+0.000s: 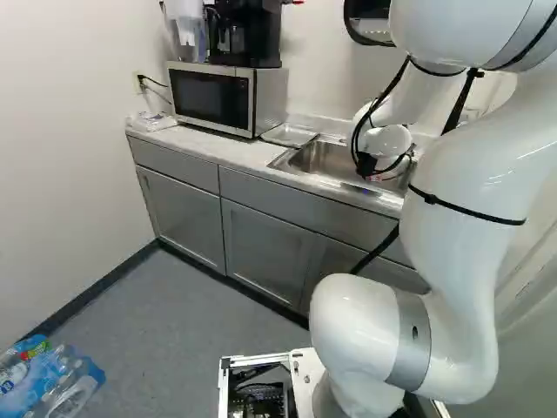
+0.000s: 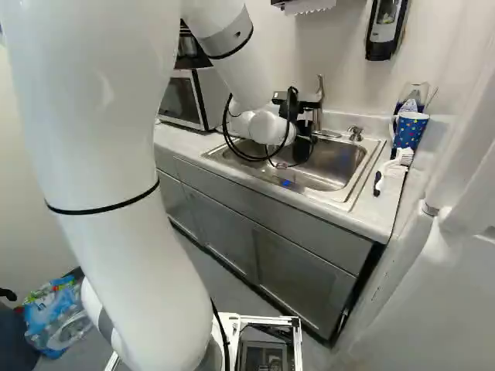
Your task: Rinse the cup and place it in the tray
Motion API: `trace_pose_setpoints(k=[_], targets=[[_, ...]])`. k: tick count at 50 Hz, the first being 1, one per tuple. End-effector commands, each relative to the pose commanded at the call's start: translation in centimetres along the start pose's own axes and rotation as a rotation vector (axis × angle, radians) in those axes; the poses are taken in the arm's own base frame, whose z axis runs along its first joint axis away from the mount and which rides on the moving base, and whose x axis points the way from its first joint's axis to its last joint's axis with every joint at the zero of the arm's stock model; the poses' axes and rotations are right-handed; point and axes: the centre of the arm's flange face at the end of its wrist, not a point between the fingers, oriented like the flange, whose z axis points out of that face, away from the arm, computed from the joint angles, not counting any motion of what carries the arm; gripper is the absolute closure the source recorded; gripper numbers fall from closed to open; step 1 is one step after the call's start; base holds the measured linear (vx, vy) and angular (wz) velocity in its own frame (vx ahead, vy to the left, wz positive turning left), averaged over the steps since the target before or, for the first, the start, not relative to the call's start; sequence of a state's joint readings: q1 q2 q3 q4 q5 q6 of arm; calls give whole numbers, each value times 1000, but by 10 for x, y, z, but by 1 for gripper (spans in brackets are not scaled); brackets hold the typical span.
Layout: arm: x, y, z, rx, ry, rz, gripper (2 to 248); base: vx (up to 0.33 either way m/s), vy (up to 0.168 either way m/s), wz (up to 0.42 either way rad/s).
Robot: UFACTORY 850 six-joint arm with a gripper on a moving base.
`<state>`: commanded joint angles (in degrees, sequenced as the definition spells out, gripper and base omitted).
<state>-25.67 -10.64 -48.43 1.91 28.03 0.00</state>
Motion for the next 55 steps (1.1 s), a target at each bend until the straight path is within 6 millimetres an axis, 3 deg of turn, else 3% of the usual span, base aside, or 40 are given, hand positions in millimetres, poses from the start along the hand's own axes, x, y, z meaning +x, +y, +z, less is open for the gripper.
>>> trace_pose_setpoints(k=[55], targets=[[0, 0, 0, 0, 0, 0, 125, 0, 0, 0]])
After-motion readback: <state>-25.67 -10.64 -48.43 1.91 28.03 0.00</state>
